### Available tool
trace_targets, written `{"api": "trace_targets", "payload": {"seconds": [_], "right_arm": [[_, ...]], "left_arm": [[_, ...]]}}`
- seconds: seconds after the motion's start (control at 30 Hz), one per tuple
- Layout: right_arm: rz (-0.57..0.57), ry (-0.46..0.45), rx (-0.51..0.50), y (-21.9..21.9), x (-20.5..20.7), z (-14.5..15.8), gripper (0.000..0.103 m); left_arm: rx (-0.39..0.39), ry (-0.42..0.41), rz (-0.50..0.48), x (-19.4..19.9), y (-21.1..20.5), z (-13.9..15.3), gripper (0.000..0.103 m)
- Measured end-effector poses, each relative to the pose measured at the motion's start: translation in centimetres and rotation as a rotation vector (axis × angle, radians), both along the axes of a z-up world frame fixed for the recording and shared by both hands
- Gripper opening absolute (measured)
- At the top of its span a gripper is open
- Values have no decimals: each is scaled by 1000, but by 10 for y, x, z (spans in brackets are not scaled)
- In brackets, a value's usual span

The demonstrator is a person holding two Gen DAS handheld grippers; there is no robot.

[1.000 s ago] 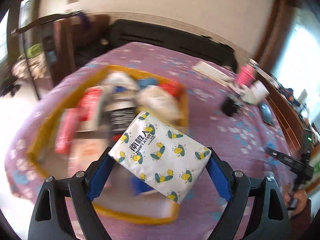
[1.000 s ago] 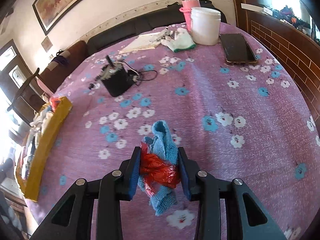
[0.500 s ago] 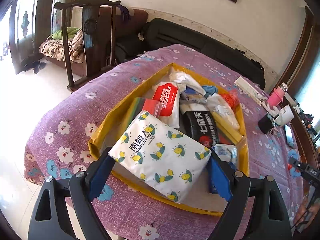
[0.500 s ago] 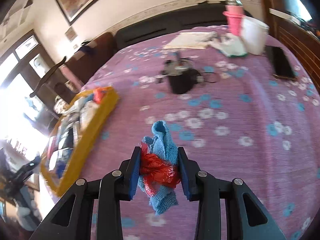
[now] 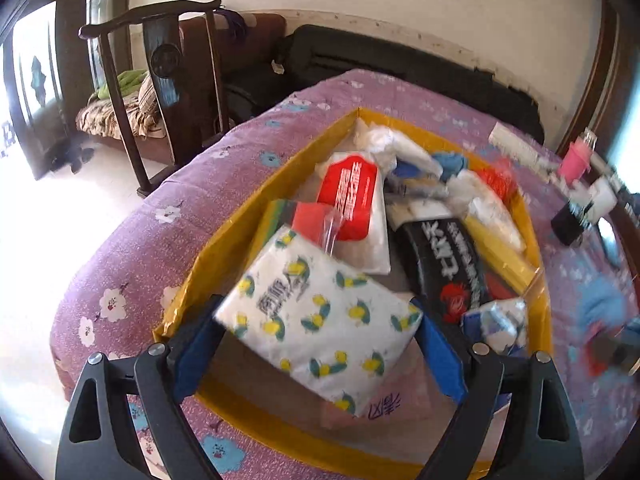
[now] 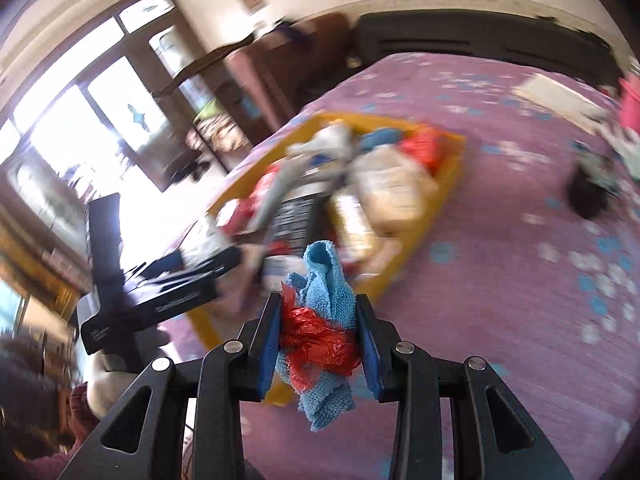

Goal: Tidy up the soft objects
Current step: 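Carry the lemon-print pack and cloth bundle to the yellow tray and lower them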

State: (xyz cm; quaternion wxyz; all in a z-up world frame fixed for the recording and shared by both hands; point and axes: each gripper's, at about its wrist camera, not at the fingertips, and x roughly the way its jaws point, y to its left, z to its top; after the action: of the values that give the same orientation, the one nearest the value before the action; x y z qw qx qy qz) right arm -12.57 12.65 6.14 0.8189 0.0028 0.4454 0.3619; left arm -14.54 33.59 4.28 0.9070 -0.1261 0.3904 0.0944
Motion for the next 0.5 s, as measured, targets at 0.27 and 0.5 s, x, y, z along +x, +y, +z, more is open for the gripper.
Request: {"api": "trace_targets", "payload": {"seconds": [0.27,0.5], "right_arm": [[113,51,-42,65,3,-23,39],[85,-26,-168,90,12,-41,39]], "left_arm": [[-208,-147,26,-31,37,20,91],[-160,-136,34,-22,36,19,96]]}}
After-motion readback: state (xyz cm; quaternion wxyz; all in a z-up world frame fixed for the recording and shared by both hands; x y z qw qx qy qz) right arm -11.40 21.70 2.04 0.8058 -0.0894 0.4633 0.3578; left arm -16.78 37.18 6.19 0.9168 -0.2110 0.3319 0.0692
